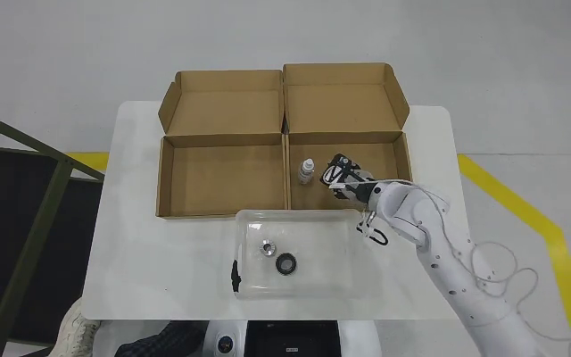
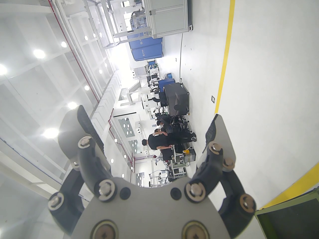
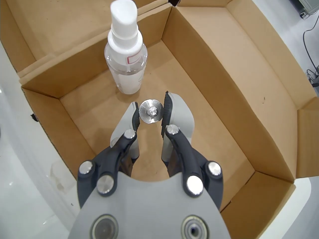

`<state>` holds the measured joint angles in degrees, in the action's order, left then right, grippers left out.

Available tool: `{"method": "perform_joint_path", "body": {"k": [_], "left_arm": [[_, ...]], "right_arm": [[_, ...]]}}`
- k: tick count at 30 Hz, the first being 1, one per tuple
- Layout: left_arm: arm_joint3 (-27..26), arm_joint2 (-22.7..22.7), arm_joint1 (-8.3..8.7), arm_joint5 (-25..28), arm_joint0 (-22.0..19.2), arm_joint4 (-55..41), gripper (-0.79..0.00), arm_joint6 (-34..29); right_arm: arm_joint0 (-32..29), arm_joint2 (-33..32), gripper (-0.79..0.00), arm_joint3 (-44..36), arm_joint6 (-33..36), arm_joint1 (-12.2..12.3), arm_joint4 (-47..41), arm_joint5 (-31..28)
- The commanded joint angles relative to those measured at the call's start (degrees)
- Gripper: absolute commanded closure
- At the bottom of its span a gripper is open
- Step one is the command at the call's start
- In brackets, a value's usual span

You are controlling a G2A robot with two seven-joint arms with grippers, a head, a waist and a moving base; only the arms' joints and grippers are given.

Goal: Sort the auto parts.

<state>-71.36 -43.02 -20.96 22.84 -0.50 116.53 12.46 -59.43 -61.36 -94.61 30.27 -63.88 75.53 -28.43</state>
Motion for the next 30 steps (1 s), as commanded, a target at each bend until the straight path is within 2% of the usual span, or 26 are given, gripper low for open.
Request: {"method": "perform_joint_path", "body": {"k": [1, 11, 12, 17, 20, 28, 30], "left_arm": [[0.0, 0.0, 0.00, 0.0, 0.0, 0.0, -0.785, 0.0], [0.0, 0.0, 0.00, 0.0, 0.0, 0.0, -0.785, 0.0], [0.0, 0.0, 0.00, 0.0, 0.0, 0.0, -0.785, 0.0], [0.0, 0.0, 0.00, 0.0, 0.0, 0.0, -0.785, 0.0], [0.0, 0.0, 0.00, 0.0, 0.0, 0.0, -0.785, 0.0], [0.0, 0.0, 0.00, 0.0, 0.0, 0.0, -0.785, 0.0], [0.0, 0.0, 0.00, 0.0, 0.0, 0.0, -0.785, 0.0]], "right_arm": [[1.1, 0.6, 0.000, 1.0, 0.8, -0.2, -0.9, -0.6], [4.5, 3.6, -0.003, 4.9, 4.2, -1.2, -1.9, -1.0], [4.7, 3.8, -0.071, 5.2, 4.3, -1.3, -1.9, -1.0], [5.4, 4.5, -0.262, 6.2, 4.5, -1.6, -2.0, -0.8], [5.5, 4.7, -0.311, 6.3, 4.6, -1.7, -1.9, -0.7], [3.9, 2.9, -0.376, 2.4, 5.4, -1.4, -1.5, -0.3], [3.0, 1.9, -0.443, 0.4, 5.5, -1.1, -1.7, -0.5]]}}
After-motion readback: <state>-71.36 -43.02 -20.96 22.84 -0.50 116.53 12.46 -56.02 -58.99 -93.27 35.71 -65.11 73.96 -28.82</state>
